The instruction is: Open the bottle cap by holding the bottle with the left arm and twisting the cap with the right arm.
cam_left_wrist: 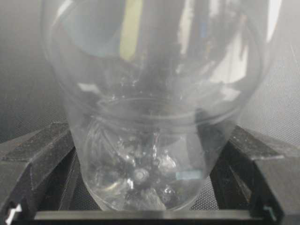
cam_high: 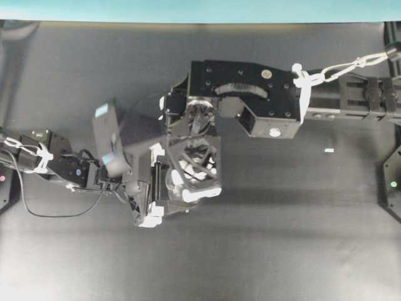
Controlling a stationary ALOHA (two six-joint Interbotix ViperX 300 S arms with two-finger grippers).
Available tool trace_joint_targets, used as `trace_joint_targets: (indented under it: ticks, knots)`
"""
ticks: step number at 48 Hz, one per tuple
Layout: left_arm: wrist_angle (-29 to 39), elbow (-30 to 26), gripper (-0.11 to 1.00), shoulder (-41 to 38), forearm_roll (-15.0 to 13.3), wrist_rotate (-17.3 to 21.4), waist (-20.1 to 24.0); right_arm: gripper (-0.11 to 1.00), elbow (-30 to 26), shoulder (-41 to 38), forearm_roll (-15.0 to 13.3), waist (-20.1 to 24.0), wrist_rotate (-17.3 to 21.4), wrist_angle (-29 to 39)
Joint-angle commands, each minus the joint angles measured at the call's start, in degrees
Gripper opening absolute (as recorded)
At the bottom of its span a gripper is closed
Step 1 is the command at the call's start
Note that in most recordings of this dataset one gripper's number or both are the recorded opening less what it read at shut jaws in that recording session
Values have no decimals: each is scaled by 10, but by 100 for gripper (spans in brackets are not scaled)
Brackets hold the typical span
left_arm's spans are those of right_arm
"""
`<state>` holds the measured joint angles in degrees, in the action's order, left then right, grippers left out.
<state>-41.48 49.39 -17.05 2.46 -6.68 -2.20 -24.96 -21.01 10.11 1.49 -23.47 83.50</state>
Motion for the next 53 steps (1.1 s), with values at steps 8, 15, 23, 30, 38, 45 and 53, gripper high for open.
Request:
trace_joint_targets:
  ticks: [8, 15, 23, 30, 38, 45, 53]
  knots:
    - [4, 9, 88, 0, 2, -4, -9, 36, -4, 3, 0, 14, -91, 1]
    - [4, 9, 88, 0, 2, -5, -10, 36, -3, 3, -10, 25, -115, 1]
    - [4, 6, 88, 0, 2, -4, -8, 36, 0, 4, -17, 29, -112, -1]
    - [3, 6, 88, 0, 2, -4, -8, 36, 1, 4, -17, 28, -104, -4]
    - [3, 5, 88, -1, 2, -3, -8, 36, 1, 6, -22, 25, -76, -4]
    - [3, 6, 88, 0, 2, -1, -5, 36, 1, 10, -23, 25, -53, -16]
    - [3, 7, 88, 1, 2, 1, -3, 37, 1, 13, -25, 25, -52, -22]
